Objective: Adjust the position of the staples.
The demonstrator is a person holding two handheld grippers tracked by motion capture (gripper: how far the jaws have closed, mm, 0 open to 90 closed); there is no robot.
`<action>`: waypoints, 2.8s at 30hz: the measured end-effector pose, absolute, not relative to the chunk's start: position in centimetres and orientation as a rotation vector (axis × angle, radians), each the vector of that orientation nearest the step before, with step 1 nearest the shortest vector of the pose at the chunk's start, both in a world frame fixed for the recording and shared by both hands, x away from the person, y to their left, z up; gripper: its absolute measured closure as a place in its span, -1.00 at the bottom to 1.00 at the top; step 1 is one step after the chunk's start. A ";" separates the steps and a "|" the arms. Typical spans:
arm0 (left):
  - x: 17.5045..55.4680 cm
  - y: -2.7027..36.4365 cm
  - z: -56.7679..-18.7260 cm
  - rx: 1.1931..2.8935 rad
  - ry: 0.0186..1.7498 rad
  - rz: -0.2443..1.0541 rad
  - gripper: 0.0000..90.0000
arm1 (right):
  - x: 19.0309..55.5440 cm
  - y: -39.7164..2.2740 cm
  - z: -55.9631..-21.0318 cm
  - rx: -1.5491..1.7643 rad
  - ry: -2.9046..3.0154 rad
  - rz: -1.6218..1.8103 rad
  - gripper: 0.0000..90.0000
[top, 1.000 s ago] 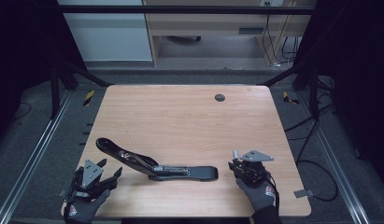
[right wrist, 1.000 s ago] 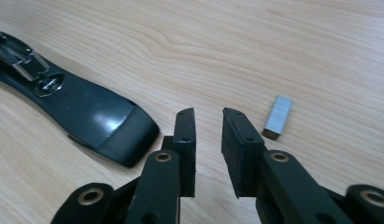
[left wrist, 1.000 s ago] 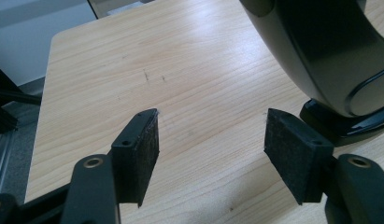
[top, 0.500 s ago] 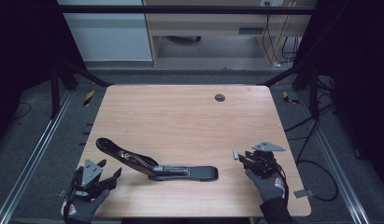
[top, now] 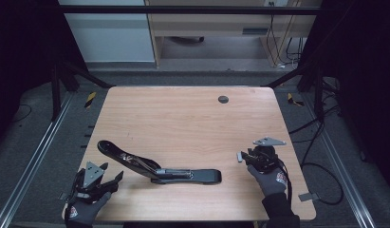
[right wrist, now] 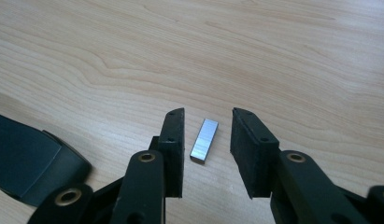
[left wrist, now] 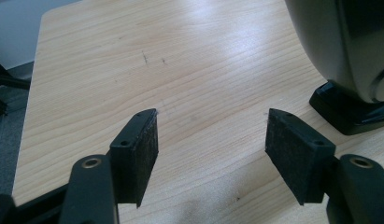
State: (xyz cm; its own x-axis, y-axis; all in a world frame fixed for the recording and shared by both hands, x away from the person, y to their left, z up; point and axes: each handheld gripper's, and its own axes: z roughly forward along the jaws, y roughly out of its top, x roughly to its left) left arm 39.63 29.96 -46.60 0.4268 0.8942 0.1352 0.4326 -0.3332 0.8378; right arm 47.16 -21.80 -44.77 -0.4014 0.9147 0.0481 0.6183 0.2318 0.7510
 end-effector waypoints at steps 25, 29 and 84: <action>39.7 29.7 -46.7 1.964 1.111 0.783 -0.25 | 49.4 -19.9 -45.8 1.437 2.195 0.801 0.61; 39.7 29.7 -46.8 1.960 1.114 0.781 -0.26 | 49.7 -19.7 -46.1 1.460 2.201 0.796 0.61; 39.8 29.6 -46.9 1.978 1.113 0.778 -0.26 | 46.1 -22.0 -48.1 1.298 2.412 0.763 0.74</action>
State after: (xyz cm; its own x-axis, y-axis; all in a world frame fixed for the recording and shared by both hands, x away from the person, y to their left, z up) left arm 39.81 29.64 -46.88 0.4435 0.8835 0.1506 0.4451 -0.3630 0.8186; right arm 46.12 -22.00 -48.14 -0.5482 0.8363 -0.0097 0.6787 0.4516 0.5792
